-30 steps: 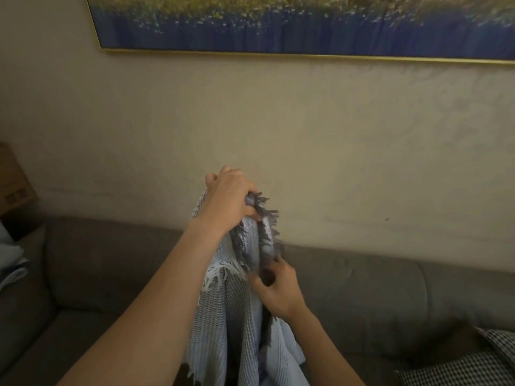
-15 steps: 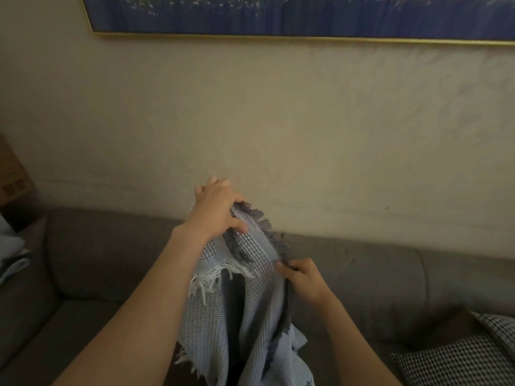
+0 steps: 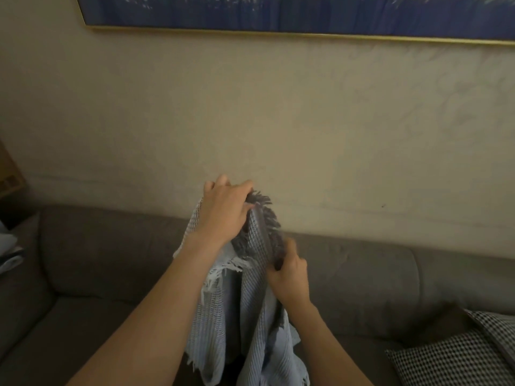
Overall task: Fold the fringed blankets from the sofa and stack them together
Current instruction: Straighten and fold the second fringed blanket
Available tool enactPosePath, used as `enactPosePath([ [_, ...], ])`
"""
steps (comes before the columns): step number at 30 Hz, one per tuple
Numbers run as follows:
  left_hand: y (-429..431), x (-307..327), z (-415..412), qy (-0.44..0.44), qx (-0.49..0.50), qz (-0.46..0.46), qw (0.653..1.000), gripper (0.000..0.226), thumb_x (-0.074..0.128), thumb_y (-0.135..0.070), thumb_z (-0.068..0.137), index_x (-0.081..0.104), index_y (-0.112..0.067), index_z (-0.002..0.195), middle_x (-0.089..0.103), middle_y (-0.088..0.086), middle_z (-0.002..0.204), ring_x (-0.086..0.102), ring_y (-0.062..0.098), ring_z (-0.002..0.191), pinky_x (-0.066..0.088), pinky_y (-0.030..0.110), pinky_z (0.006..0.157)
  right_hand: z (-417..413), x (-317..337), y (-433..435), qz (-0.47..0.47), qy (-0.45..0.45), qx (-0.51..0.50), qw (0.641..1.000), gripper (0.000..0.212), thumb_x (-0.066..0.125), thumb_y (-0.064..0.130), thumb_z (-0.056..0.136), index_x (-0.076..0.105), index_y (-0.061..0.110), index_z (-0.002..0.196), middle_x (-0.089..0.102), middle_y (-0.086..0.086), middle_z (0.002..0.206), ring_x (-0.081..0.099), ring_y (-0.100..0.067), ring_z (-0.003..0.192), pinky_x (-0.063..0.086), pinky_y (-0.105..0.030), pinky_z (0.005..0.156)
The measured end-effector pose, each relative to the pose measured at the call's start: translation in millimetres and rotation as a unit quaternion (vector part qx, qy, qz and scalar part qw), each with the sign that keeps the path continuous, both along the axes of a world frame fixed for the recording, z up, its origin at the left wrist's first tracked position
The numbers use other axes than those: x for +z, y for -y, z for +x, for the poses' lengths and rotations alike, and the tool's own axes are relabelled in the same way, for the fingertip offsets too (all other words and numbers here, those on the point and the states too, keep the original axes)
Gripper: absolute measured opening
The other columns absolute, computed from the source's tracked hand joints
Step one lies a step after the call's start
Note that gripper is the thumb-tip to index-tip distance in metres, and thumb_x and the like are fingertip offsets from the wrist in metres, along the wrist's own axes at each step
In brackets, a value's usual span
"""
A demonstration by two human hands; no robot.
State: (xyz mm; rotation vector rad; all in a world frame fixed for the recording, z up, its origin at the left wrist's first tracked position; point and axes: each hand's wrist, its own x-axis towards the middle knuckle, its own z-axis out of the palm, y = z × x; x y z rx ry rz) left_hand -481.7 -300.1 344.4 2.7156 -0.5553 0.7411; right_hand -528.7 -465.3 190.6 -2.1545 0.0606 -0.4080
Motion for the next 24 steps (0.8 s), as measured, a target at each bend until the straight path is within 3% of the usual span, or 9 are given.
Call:
enactPosePath([
  [2, 3, 2, -2, 0.038, 0.003, -0.035, 0.999, 0.018, 0.063, -0.019, 0.096, 0.045, -0.023, 0.095, 0.056, -0.006, 0.081, 0.044, 0.025, 0.090, 0.039, 0.045, 0.081, 7, 5, -8, -0.003, -0.034, -0.007, 0.999, 0.037, 0.066, 0.007, 0.082, 0.039, 0.018, 0.060, 0.039, 0.007, 0.043, 0.037, -0.011, 0.037, 0.025, -0.020, 0.040],
  [3, 4, 4, -2, 0.056, 0.006, -0.048, 0.997, 0.016, 0.062, -0.017, 0.095, 0.047, -0.021, 0.096, 0.059, -0.004, 0.084, 0.045, 0.026, 0.089, 0.041, 0.046, 0.081, 8, 7, -11, 0.011, -0.047, -0.008, 0.999, 0.046, 0.067, 0.007, 0.082, 0.031, 0.018, 0.055, 0.033, 0.007, 0.042, 0.032, -0.011, 0.036, 0.021, -0.018, 0.039],
  [9, 0, 15, 13, 0.110, 0.026, -0.125, 0.986, 0.030, 0.062, 0.009, 0.092, 0.049, -0.011, 0.110, 0.057, 0.009, 0.100, 0.051, 0.031, 0.082, 0.041, 0.042, 0.069, 17, 22, -13, -0.011, -0.136, 0.037, 0.990, 0.053, 0.067, 0.008, 0.085, 0.024, 0.017, 0.056, 0.031, 0.004, 0.046, 0.027, -0.008, 0.037, 0.021, -0.024, 0.039],
  [12, -11, -1, 19, 0.075, 0.048, -0.170, 0.981, 0.040, 0.059, 0.013, 0.093, 0.055, -0.010, 0.125, 0.060, 0.014, 0.117, 0.061, 0.036, 0.098, 0.051, 0.048, 0.081, 24, 35, 2, -0.018, -0.147, 0.003, 0.989, 0.045, 0.064, 0.008, 0.086, 0.033, 0.012, 0.054, 0.038, 0.001, 0.050, 0.038, -0.015, 0.047, 0.027, -0.030, 0.050],
  [15, -21, -24, 21, 0.002, 0.111, -0.210, 0.971, 0.037, 0.056, 0.013, 0.094, 0.062, -0.002, 0.128, 0.062, 0.021, 0.118, 0.059, 0.042, 0.108, 0.047, 0.050, 0.093, 30, 53, 24, 0.052, -0.089, -0.070, 0.992, 0.026, 0.055, 0.006, 0.089, 0.053, 0.008, 0.062, 0.050, -0.003, 0.057, 0.049, -0.019, 0.060, 0.032, -0.033, 0.056],
  [18, -21, -42, 16, -0.067, 0.131, -0.286, 0.947, 0.028, 0.050, 0.013, 0.096, 0.064, 0.002, 0.117, 0.066, 0.023, 0.110, 0.062, 0.043, 0.105, 0.048, 0.048, 0.087, 29, 88, 32, 0.137, 0.030, -0.088, 0.986, 0.039, 0.050, -0.002, 0.089, 0.040, 0.020, 0.058, 0.036, 0.007, 0.050, 0.030, -0.010, 0.052, 0.021, -0.030, 0.051],
  [19, -19, -44, 13, -0.083, 0.129, -0.308, 0.939, 0.031, 0.050, 0.014, 0.096, 0.064, 0.003, 0.121, 0.067, 0.023, 0.114, 0.064, 0.042, 0.108, 0.050, 0.047, 0.088, 29, 99, 32, 0.155, 0.058, -0.079, 0.983, 0.040, 0.051, -0.002, 0.090, 0.047, 0.022, 0.058, 0.042, 0.006, 0.050, 0.032, -0.008, 0.050, 0.023, -0.029, 0.049],
  [21, -17, -48, 10, -0.098, 0.120, -0.332, 0.930, 0.035, 0.052, 0.015, 0.096, 0.064, 0.004, 0.127, 0.069, 0.021, 0.121, 0.064, 0.039, 0.113, 0.051, 0.041, 0.093, 24, 114, 32, 0.163, 0.083, -0.025, 0.983, 0.027, 0.055, 0.001, 0.090, 0.068, 0.018, 0.073, 0.060, -0.005, 0.059, 0.042, -0.010, 0.052, 0.031, -0.028, 0.050],
  [24, -22, -51, 8, -0.120, 0.122, -0.337, 0.926, 0.031, 0.055, 0.012, 0.096, 0.070, 0.001, 0.120, 0.072, 0.019, 0.118, 0.066, 0.036, 0.110, 0.047, 0.034, 0.086, 18, 113, 34, 0.093, 0.049, 0.039, 0.994, 0.031, 0.061, 0.011, 0.088, 0.053, 0.015, 0.058, 0.044, -0.005, 0.053, 0.034, -0.011, 0.053, 0.026, -0.031, 0.054],
])
